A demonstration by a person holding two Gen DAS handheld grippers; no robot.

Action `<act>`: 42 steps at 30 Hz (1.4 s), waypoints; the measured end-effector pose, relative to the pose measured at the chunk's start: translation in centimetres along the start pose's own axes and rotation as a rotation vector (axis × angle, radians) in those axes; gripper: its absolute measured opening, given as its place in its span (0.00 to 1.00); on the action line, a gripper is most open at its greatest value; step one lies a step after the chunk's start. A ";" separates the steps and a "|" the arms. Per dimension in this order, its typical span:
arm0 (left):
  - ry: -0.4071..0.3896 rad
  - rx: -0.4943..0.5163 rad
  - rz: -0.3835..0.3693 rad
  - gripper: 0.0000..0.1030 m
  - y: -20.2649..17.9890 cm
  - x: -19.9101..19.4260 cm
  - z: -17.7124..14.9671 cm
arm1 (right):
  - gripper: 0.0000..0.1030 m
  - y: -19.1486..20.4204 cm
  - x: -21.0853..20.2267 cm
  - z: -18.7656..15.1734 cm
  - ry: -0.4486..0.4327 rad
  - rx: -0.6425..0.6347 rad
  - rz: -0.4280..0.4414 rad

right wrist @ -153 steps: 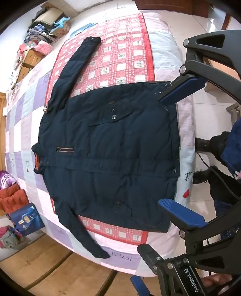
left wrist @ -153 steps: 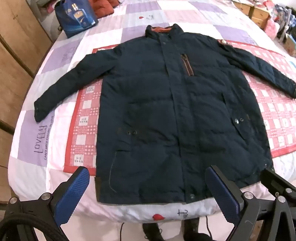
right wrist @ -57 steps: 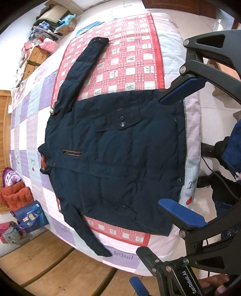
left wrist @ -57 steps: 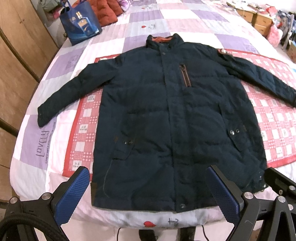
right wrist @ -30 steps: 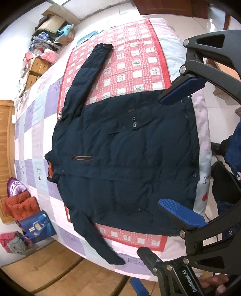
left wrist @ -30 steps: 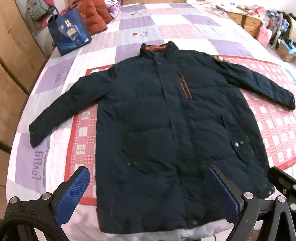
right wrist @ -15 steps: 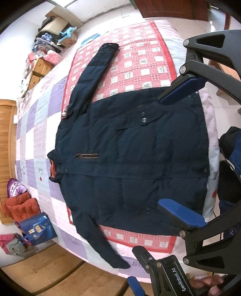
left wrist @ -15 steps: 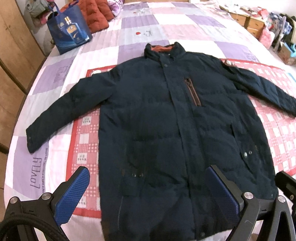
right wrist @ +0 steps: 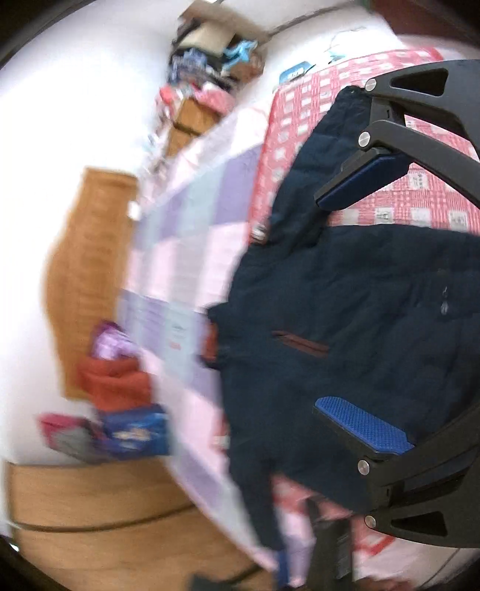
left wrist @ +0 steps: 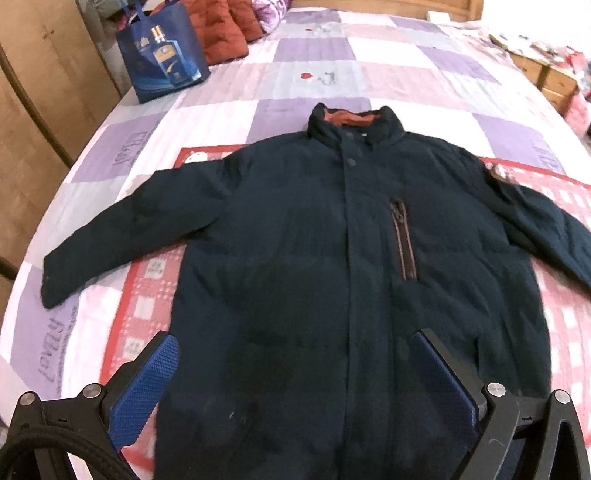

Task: Fold large clothes
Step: 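Move the right tool over the jacket toward the sleeve cuff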

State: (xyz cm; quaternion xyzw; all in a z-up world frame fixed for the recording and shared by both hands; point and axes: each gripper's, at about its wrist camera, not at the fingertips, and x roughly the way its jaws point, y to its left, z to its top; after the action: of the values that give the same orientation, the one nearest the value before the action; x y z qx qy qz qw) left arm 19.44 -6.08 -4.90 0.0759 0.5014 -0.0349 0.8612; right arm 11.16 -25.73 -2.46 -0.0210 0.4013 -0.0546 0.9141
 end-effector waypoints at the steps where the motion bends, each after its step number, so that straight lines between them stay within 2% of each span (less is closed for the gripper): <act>1: -0.006 -0.002 0.003 1.00 -0.3 1.1 0.2 | 1.00 -0.6 2.0 -0.1 0.048 0.004 0.004; 4: -0.017 0.027 0.004 1.00 -1.2 5.5 0.2 | 1.00 -1.9 7.7 -1.2 0.150 0.036 -0.017; 9: 0.021 0.057 0.011 1.00 -0.8 14.8 -0.8 | 1.00 -3.5 17.8 -5.8 0.261 0.123 -0.070; 12: 0.036 0.057 0.043 1.00 0.9 20.2 -2.0 | 1.00 -2.9 22.9 -8.1 0.291 0.127 -0.072; 16: 0.090 0.050 0.113 1.00 3.9 25.6 -4.7 | 1.00 -1.5 28.5 -12.0 0.362 0.055 -0.077; 17: 0.090 0.028 0.086 1.00 5.2 26.3 -5.7 | 1.00 -2.0 28.8 -13.1 0.338 0.079 -0.058; 18: 0.063 -0.019 0.024 1.00 6.7 26.1 -6.7 | 1.00 -2.3 28.5 -13.7 0.306 0.096 -0.052; 19: 0.051 -0.048 0.002 1.00 7.5 25.9 -7.3 | 1.00 -2.5 28.1 -14.3 0.292 0.099 -0.059; 21: 0.054 -0.064 0.025 1.00 9.0 25.0 -9.3 | 1.00 -2.6 26.7 -16.5 0.285 0.086 -0.060; 23: 0.043 -0.020 0.015 1.00 9.6 23.6 -11.9 | 1.00 -2.3 24.4 -19.2 0.276 0.047 -0.069; 25: 0.019 0.072 0.034 1.00 9.2 21.5 -14.8 | 1.00 -1.7 21.8 -21.2 0.261 0.003 -0.095; 28: -0.020 0.107 0.038 1.00 9.5 18.9 -18.1 | 1.00 -2.2 17.8 -24.5 0.259 0.054 -0.043; 30: -0.051 0.053 0.002 1.00 10.8 17.3 -19.2 | 1.00 -2.1 16.2 -26.5 0.315 0.025 -0.070; 31: -0.024 0.043 -0.010 1.00 10.9 17.0 -19.9 | 1.00 -2.2 14.9 -27.9 0.316 0.025 -0.083; 36: 0.011 0.073 0.034 1.00 11.2 15.2 -23.2 | 1.00 -5.3 10.6 -32.1 0.372 0.142 -0.128; 38: 0.021 0.076 0.047 1.00 11.6 14.4 -24.0 | 1.00 -6.8 9.5 -32.8 0.397 0.174 -0.157; 42: 0.043 0.094 0.069 1.00 11.7 13.5 -22.9 | 1.00 -9.3 7.7 -32.5 0.438 0.179 -0.291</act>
State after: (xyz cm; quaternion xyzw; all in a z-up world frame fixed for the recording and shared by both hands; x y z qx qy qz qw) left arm 8.04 9.51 -26.68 0.1342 0.5145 -0.0273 0.8465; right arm -8.41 -35.68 -29.33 0.0148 0.5757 -0.2237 0.7863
